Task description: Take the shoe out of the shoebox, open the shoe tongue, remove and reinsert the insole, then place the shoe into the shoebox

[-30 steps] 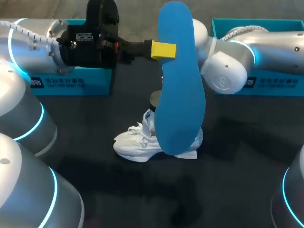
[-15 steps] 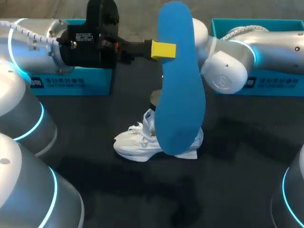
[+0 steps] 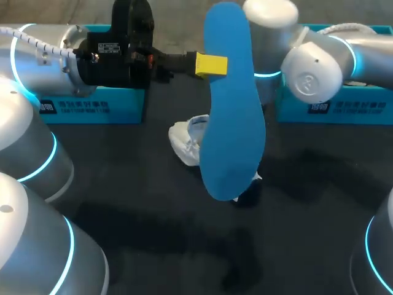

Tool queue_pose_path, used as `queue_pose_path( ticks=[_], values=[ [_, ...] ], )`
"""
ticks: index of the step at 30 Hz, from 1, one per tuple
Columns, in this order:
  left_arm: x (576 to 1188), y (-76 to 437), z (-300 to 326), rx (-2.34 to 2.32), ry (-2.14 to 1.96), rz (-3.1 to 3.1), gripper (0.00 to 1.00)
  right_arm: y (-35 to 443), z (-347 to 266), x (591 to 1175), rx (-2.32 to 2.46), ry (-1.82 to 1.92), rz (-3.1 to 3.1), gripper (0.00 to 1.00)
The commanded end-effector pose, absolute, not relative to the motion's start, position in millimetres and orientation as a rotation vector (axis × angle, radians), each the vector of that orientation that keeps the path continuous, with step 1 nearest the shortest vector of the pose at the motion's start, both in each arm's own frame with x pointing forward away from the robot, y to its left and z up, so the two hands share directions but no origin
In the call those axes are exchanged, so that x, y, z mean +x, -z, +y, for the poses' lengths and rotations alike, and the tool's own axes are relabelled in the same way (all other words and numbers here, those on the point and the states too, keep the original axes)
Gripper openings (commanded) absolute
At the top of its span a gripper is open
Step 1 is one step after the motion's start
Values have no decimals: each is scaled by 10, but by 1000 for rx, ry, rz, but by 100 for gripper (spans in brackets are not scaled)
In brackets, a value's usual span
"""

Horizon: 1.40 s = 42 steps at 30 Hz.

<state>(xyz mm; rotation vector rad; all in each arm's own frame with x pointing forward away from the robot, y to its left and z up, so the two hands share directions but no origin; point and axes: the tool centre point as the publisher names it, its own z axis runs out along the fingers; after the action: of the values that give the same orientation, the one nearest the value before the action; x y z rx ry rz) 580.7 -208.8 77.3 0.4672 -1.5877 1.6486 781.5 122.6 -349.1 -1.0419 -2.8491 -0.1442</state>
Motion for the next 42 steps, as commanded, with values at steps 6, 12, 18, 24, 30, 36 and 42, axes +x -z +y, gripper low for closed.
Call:
queue_pose_path(
  ticks=[6, 12, 18, 24, 30, 36, 42],
  values=[
    [5804, -767, -2099, 468, -1649, -1588, 0, 3474, 1328, 7604, -1655, 400, -2495, 0],
    [5804, -767, -2099, 468, -1649, -1588, 0, 3505, 1488, 7582, -1783, 424, -2420, 0],
    [5804, -767, -2099, 468, -1649, -1588, 0, 3529, 1574, 7602, -1812, 426, -2415, 0],
    [5804, -767, -2099, 468, -1649, -1588, 0, 3518, 1600, 7623, -1802, 395, -2440, 0],
    [5804, -767, -2099, 468, -1649, -1588, 0, 3571, 1611, 7634, -1799, 397, -2431, 0],
    [5804, -767, -2099, 468, -1649, -1588, 0, 3668, 1620, 7647, -1825, 394, -2393, 0],
    [5804, -767, -2099, 468, -1649, -1588, 0, 3758, 1621, 7647, -1872, 384, -2341, 0]
  ],
)
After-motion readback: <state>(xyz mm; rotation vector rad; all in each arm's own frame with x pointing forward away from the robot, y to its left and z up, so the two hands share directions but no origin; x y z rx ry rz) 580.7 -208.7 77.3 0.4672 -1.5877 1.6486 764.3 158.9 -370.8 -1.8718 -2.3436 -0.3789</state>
